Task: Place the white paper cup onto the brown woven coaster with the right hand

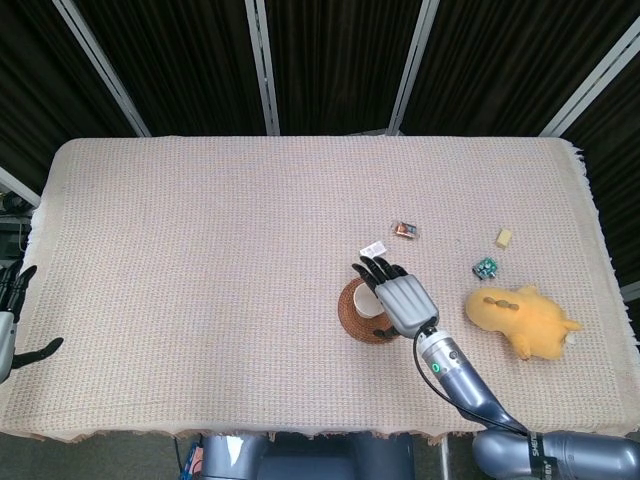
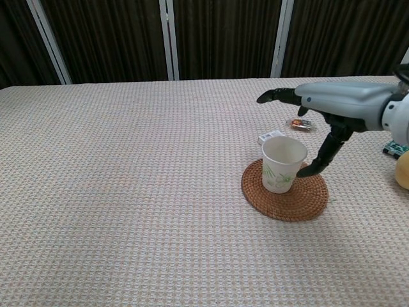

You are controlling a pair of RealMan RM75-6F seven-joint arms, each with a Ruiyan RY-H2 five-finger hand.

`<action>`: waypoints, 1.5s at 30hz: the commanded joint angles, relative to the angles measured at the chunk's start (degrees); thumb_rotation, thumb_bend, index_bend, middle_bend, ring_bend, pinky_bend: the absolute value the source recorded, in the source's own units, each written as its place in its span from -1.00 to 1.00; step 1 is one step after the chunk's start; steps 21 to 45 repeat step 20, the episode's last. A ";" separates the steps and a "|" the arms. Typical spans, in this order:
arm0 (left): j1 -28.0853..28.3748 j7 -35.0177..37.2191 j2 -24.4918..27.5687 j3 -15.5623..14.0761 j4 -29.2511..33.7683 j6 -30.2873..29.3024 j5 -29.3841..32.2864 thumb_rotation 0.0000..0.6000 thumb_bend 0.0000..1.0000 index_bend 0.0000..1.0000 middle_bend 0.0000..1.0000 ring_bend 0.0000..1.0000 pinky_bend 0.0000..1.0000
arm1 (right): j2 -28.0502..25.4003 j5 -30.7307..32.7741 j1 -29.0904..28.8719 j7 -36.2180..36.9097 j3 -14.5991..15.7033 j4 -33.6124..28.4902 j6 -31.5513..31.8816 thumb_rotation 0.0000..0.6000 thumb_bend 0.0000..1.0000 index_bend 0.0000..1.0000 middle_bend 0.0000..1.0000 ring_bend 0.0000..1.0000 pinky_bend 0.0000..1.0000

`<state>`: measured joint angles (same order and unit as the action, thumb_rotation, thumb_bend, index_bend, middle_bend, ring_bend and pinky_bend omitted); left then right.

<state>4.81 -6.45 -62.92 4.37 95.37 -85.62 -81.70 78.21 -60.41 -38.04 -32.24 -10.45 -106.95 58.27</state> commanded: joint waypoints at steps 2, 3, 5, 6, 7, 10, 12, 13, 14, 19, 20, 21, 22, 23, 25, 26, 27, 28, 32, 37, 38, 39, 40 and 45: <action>-0.19 0.62 0.23 -0.07 0.10 -0.45 -0.44 1.00 -1.00 -1.00 -1.00 -1.00 -1.00 | -7.21 -12.66 5.04 2.10 4.08 -5.04 7.08 1.00 -1.00 -1.00 -1.00 -1.00 -1.00; -0.25 0.83 0.29 -0.08 0.10 -0.61 -0.63 1.00 -1.00 -1.00 -1.00 -1.00 -1.00 | -8.69 -16.37 6.62 2.88 5.42 -4.79 9.33 1.00 -1.00 -1.00 -1.00 -1.00 -1.00; -0.36 1.16 0.35 -0.16 0.01 -1.01 -1.11 1.00 -1.00 -1.00 -1.00 -1.00 -1.00 | -10.96 -22.99 9.57 5.84 7.97 -3.04 13.53 1.00 -1.00 -1.00 -1.00 -1.00 -1.00; -0.42 1.31 0.36 -0.23 -0.04 -1.20 -1.39 1.00 -1.00 -1.00 -1.00 -1.00 -1.00 | -11.94 -25.79 11.08 7.37 9.10 -1.52 15.88 1.00 -1.00 -1.00 -1.00 -1.00 -1.00; -0.47 1.41 0.37 -0.30 -0.09 -1.35 -1.63 1.00 -1.00 -1.00 -1.00 -1.00 -1.00 | -12.63 -28.26 12.39 8.82 10.05 0.14 18.06 1.00 -1.00 -1.00 -1.00 -1.00 -1.00; -0.62 1.76 0.32 -0.46 -0.26 -1.82 -2.31 1.00 -1.00 -1.00 -1.00 -1.00 -1.00 | -13.27 -34.26 16.85 14.24 12.53 6.79 25.48 1.00 -1.00 -1.00 -1.00 -1.00 -1.00; -0.65 2.04 0.32 -0.51 -0.29 -1.88 -2.46 1.00 -1.00 -1.00 -1.00 -1.00 -1.00 | -13.22 -35.04 18.44 15.76 13.14 8.75 27.58 1.00 -1.00 -1.00 -1.00 -1.00 -1.00; -0.67 2.28 0.36 -0.50 -0.27 -1.91 -2.49 1.00 -1.00 -1.00 -1.00 -1.00 -1.00 | -13.15 -35.33 19.59 16.39 13.44 10.02 29.00 1.00 -1.00 -1.00 -1.00 -1.00 -1.00; -0.68 2.51 0.44 -0.48 -0.24 -1.93 -2.52 1.00 -1.00 -1.00 -1.00 -1.00 -1.00 | -13.01 -35.59 20.48 16.81 13.61 11.11 30.12 1.00 -1.00 -1.00 -1.00 -1.00 -1.00; -0.94 3.70 1.03 -0.42 0.05 -2.43 -2.77 1.00 -1.00 -1.00 -1.00 -1.00 -1.00 | -12.07 -36.26 23.39 18.15 13.83 15.06 33.27 1.00 -1.00 -1.00 -1.00 -1.00 -1.00; -0.98 3.95 1.17 -0.41 0.13 -2.53 -2.85 1.00 -1.00 -1.00 -1.00 -1.00 -1.00 | -12.00 -36.35 23.75 18.37 13.89 15.78 33.41 1.00 -1.00 -1.00 -1.00 -1.00 -1.00; -0.98 3.95 1.17 -0.41 0.13 -2.53 -2.85 1.00 -1.00 -1.00 -1.00 -1.00 -1.00 | -12.00 -36.35 23.75 18.37 13.89 15.78 33.41 1.00 -1.00 -1.00 -1.00 -1.00 -1.00; -0.98 3.95 1.17 -0.41 0.13 -2.53 -2.85 1.00 -1.00 -1.00 -1.00 -1.00 -1.00 | -12.00 -36.35 23.75 18.37 13.89 15.78 33.41 1.00 -1.00 -1.00 -1.00 -1.00 -1.00; -0.98 3.95 1.17 -0.41 0.13 -2.53 -2.85 1.00 -1.00 -1.00 -1.00 -1.00 -1.00 | -12.00 -36.35 23.75 18.37 13.89 15.78 33.41 1.00 -1.00 -1.00 -1.00 -1.00 -1.00; -0.98 3.95 1.17 -0.41 0.13 -2.53 -2.85 1.00 -1.00 -1.00 -1.00 -1.00 -1.00 | -12.00 -36.35 23.75 18.37 13.89 15.78 33.41 1.00 -1.00 -1.00 -1.00 -1.00 -1.00; -0.98 3.95 1.17 -0.41 0.13 -2.53 -2.85 1.00 -1.00 -1.00 -1.00 -1.00 -1.00 | -12.00 -36.35 23.75 18.37 13.89 15.78 33.41 1.00 -1.00 -1.00 -1.00 -1.00 -1.00; -0.98 3.95 1.17 -0.41 0.13 -2.53 -2.85 1.00 -1.00 -1.00 -1.00 -1.00 -1.00 | -12.00 -36.35 23.75 18.37 13.89 15.78 33.41 1.00 -1.00 -1.00 -1.00 -1.00 -1.00; -0.98 3.95 1.17 -0.41 0.13 -2.53 -2.85 1.00 -1.00 -1.00 -1.00 -1.00 -1.00 | -12.00 -36.35 23.75 18.37 13.89 15.78 33.41 1.00 -1.00 -1.00 -1.00 -1.00 -1.00; -0.98 3.95 1.17 -0.41 0.13 -2.53 -2.85 1.00 -1.00 -1.00 -1.00 -1.00 -1.00 | -12.00 -36.35 23.75 18.37 13.89 15.78 33.41 1.00 -1.00 -1.00 -1.00 -1.00 -1.00; -0.98 3.95 1.17 -0.41 0.13 -2.53 -2.85 1.00 -1.00 -1.00 -1.00 -1.00 -1.00 | -12.00 -36.35 23.75 18.37 13.89 15.78 33.41 1.00 -1.00 -1.00 -1.00 -1.00 -1.00; -0.98 3.95 1.17 -0.41 0.13 -2.53 -2.85 1.00 -1.00 -1.00 -1.00 -1.00 -1.00 | -12.00 -36.35 23.75 18.37 13.89 15.78 33.41 1.00 -1.00 -1.00 -1.00 -1.00 -1.00; -0.98 3.95 1.17 -0.41 0.13 -2.53 -2.85 1.00 -1.00 -1.00 -1.00 -1.00 -1.00 | -12.00 -36.35 23.75 18.37 13.89 15.78 33.41 1.00 -1.00 -1.00 -1.00 -1.00 -1.00; -0.98 3.95 1.17 -0.41 0.13 -2.53 -2.85 1.00 -1.00 -1.00 -1.00 -1.00 -1.00 | -12.00 -36.35 23.75 18.37 13.89 15.78 33.41 1.00 -1.00 -1.00 -1.00 -1.00 -1.00; -0.98 3.95 1.17 -0.41 0.13 -2.53 -2.85 1.00 -1.00 -1.00 -1.00 -1.00 -1.00 | -12.00 -36.35 23.75 18.37 13.89 15.78 33.41 1.00 -1.00 -1.00 -1.00 -1.00 -1.00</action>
